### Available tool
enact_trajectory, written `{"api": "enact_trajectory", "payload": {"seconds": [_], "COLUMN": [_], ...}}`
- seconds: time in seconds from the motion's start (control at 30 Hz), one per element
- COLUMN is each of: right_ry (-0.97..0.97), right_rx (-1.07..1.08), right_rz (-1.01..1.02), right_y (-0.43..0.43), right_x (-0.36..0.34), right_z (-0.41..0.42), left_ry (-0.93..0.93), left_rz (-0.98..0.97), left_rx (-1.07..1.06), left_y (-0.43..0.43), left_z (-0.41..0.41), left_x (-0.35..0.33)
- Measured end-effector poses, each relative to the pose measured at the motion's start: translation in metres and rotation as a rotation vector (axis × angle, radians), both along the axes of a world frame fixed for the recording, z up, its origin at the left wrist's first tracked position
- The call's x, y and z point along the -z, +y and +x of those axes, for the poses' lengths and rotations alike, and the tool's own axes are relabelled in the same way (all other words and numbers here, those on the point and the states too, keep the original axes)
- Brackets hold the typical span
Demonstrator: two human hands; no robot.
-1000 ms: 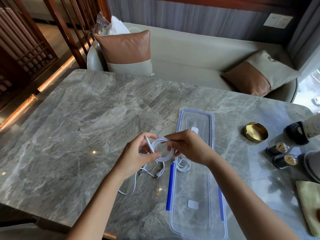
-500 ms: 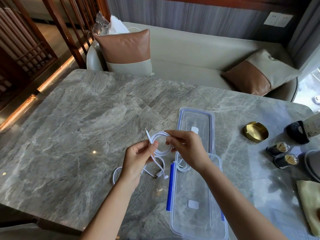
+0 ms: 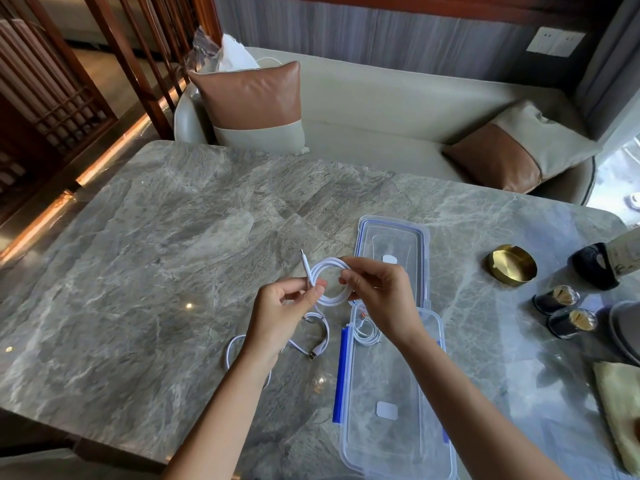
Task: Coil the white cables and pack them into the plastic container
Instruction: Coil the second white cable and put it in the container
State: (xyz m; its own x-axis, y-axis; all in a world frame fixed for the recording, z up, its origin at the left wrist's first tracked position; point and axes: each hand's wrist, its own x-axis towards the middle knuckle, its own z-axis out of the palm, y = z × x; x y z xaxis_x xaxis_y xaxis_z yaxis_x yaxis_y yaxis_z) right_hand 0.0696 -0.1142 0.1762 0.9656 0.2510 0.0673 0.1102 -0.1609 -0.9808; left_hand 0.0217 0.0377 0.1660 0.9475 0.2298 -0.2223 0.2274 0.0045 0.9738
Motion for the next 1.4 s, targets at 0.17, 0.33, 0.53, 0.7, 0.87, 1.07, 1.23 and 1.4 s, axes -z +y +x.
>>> {"api": "enact_trajectory", "payload": {"seconds": [0.17,0.33,0.53,0.7,0.87,1.07,1.23,1.4], "right_ry": [-0.011,-0.004,0.127,0.542,0.963,0.759,0.402,0.147], "right_rx": [-0.023,-0.031,0.025,-0.204,-0.026,0.165,0.148,0.11], "right_rz": [-0.021,-0.034,-0.06,-0.002,0.657,0.689,0.405,0.222], "right_y": [0.003,0.003,-0.002,0.014,0.03,0.035,0.031,0.019], "right_x": [0.001,0.004,0.013,0.017,0.011,0.008,0.009,0.009], "right_z": [-0.001,0.001,-0.005,-0.023,-0.018,-0.015,-0.016,-0.011], "left_ry": [0.072,0.039,-0.053,-0.091,-0.089,-0.038,-0.042,-0.051], "left_rz": [-0.208,-0.273,-0.407,-0.462,-0.328,-0.368,-0.246,-0.132], "left_rx": [-0.077,-0.126,-0.363,-0.429,-0.426,-0.453,-0.351,-0.232], "left_y": [0.0,-0.003,0.001,-0.007,-0.011,-0.006,-0.001,0.007], "left_z": [-0.001,-0.002,0.005,0.008,0.003,0.001,0.001,0.0], "left_x": [0.001,0.003,0.004,0.004,0.011,0.018,0.019,0.016]}}
